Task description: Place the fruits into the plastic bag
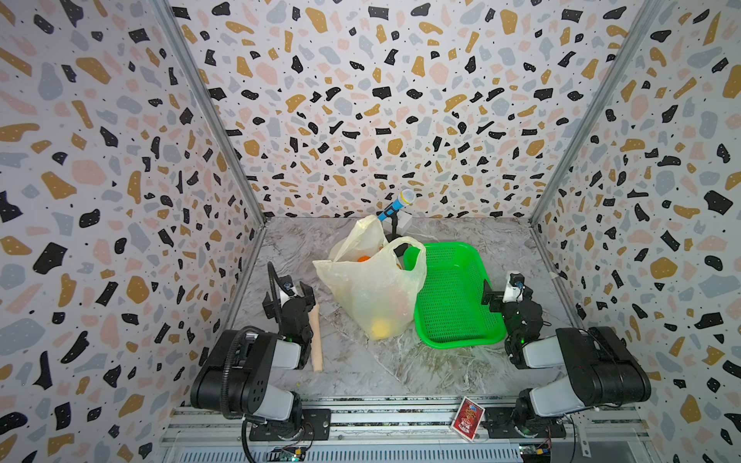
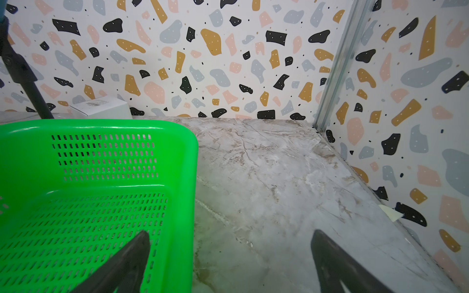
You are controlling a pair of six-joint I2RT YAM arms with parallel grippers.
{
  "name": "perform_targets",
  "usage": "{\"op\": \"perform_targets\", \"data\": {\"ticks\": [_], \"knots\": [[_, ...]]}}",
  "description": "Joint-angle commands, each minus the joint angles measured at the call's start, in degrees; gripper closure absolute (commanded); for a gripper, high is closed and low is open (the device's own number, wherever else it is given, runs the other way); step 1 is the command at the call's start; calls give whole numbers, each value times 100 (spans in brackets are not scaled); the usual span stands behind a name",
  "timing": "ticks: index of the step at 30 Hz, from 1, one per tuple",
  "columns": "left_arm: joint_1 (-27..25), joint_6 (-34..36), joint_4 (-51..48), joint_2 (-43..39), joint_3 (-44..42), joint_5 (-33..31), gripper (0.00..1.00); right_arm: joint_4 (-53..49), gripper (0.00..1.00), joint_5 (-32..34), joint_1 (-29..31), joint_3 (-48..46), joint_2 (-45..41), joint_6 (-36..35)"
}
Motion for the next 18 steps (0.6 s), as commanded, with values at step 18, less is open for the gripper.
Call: {"op": "perform_targets", "data": {"ticks": [18], "knots": [[-21, 42, 354, -18, -8, -71, 1, -311, 1, -19, 12, 114, 18, -99]]}}
